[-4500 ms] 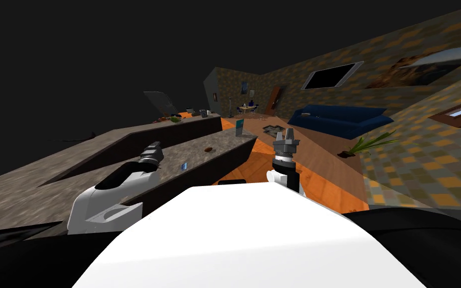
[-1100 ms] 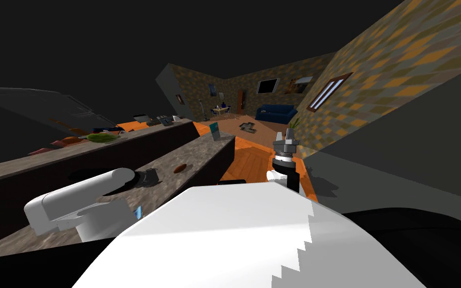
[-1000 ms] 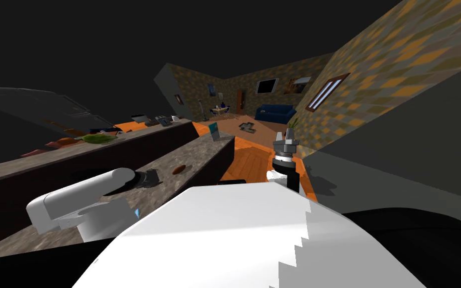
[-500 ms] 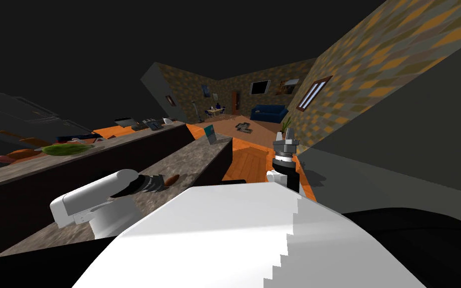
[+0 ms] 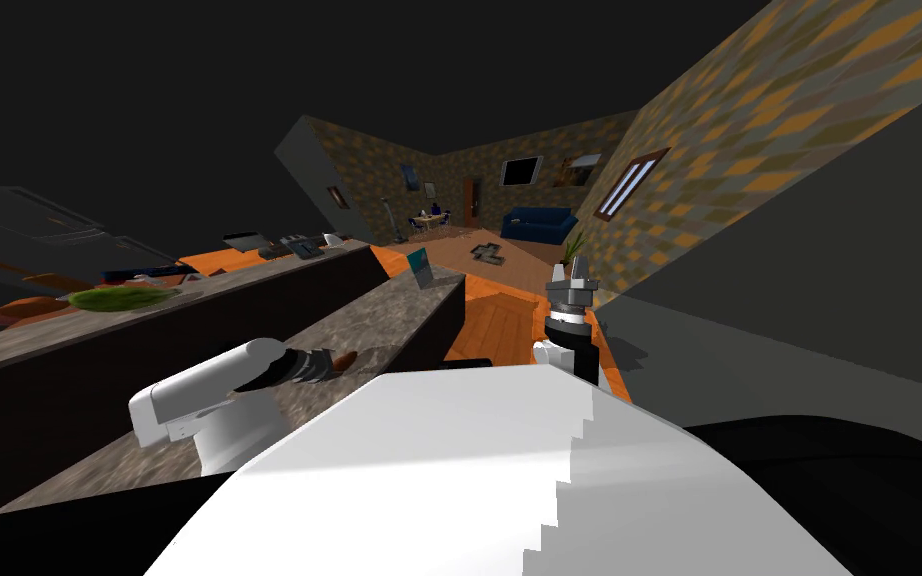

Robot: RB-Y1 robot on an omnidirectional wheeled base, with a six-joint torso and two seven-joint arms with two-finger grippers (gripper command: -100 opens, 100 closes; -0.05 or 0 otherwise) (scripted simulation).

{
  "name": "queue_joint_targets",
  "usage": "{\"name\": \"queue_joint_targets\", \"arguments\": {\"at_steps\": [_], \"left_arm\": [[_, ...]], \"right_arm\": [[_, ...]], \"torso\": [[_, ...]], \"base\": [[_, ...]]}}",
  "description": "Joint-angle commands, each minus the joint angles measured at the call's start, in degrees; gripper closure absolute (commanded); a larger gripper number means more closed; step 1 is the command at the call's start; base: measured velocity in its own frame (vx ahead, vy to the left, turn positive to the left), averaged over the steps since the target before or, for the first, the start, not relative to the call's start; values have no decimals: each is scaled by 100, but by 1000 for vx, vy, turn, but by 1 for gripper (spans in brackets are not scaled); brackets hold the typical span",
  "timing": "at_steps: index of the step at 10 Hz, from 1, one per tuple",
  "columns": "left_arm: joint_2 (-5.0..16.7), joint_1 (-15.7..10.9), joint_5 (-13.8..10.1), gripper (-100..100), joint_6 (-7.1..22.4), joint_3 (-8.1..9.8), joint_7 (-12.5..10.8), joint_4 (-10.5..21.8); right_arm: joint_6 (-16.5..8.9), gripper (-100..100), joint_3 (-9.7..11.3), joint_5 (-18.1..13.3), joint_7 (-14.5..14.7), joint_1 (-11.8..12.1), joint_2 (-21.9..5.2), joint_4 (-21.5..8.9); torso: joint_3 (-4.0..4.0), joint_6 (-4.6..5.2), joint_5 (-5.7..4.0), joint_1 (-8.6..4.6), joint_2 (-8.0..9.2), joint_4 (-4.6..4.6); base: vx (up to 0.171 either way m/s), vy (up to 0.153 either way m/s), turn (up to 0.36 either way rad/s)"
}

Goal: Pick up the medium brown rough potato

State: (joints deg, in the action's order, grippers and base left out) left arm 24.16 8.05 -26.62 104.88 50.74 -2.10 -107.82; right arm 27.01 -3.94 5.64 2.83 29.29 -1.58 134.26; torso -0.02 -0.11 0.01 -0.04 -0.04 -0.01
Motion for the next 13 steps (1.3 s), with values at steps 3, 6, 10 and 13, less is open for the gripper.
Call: {"name": "queue_joint_targets", "arguments": {"at_steps": [3,6,10,13], "left_arm": [[-15,-4,26,100,-147,-45,24,122],[-16,-3,26,100,-143,-43,22,120],[21,10,-31,100,134,58,-12,-114],[18,35,-53,0,181,93,-6,-174]], "right_arm": [[0,0,0,0,0,0,0,0],[0,0,0,0,0,0,0,0],[0,0,0,0,0,0,0,0],[0,0,0,0,0,0,0,0]], "torso": [[0,0,-1,-1,-1,0],[-4,2,0,1,-7,-1],[-5,1,-3,-2,-9,-1],[-7,1,0,-2,-11,-3]], "base": [[-9,2,0],[0,0,0],[8,-2,-1],[10,-2,1]]}}
